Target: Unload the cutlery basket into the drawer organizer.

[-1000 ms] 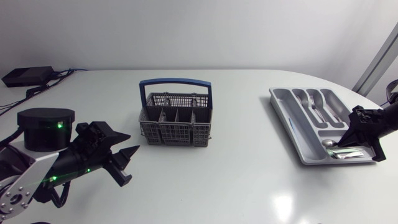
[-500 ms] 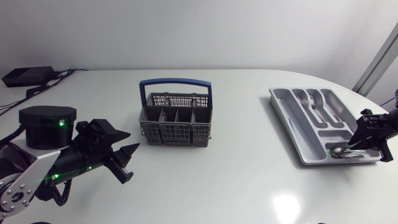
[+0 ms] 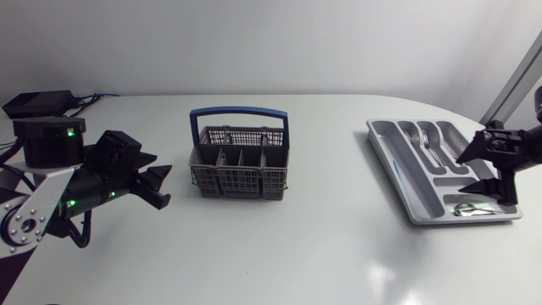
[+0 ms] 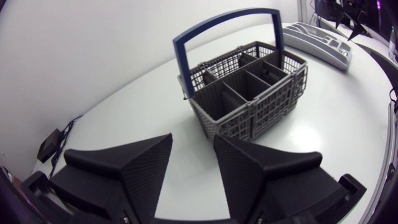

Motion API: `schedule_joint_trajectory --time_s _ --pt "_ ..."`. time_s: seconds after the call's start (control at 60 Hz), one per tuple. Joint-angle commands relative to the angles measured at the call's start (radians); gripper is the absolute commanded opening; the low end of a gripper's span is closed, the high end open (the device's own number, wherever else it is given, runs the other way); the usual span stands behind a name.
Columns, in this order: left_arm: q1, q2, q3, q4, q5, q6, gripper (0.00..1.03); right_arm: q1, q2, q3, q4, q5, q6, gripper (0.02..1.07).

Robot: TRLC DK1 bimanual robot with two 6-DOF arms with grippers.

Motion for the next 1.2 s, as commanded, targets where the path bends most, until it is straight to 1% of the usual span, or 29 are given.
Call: schedule_joint_trajectory --time_s 0.0,0.067,0.15,0.25,0.317,0.417,0.567,0.767,0.933,1.183 --pt "0.047 0.080 0.067 0.014 0.004 -0.033 0.49 0.100 -0.064 -0.100 0.052 -0.017 0.168 0.95" --pt "0.082 0.132 0.104 0.014 0.027 -0.044 0.49 0.173 -0.101 -0.139 0.082 -0.037 0.263 0.95" --pt "0.131 0.223 0.167 0.014 0.058 -0.064 0.49 0.288 -0.115 -0.169 0.144 -0.038 0.435 0.95" --pt "0.160 0.313 0.225 0.017 0.081 -0.070 0.49 0.420 -0.106 -0.195 0.230 -0.040 0.616 0.95" --pt "0.163 0.364 0.250 0.036 0.082 -0.069 0.49 0.506 -0.087 -0.203 0.311 -0.031 0.740 0.95" --pt "0.165 0.442 0.293 0.040 0.090 -0.070 0.49 0.597 -0.027 -0.172 0.388 0.005 0.895 0.95" --pt "0.148 0.569 0.364 0.045 0.102 -0.078 0.49 0.689 0.098 -0.068 0.417 0.006 1.085 0.95" --pt "0.130 0.646 0.406 0.060 0.102 -0.078 0.49 0.778 0.207 0.007 0.487 0.063 1.220 0.95" --pt "0.105 0.672 0.428 0.060 0.102 -0.078 0.49 0.821 0.289 0.075 0.509 0.087 1.288 0.95" --pt "0.051 0.681 0.439 0.060 0.102 -0.082 0.49 0.859 0.292 0.102 0.513 0.092 1.348 0.95"
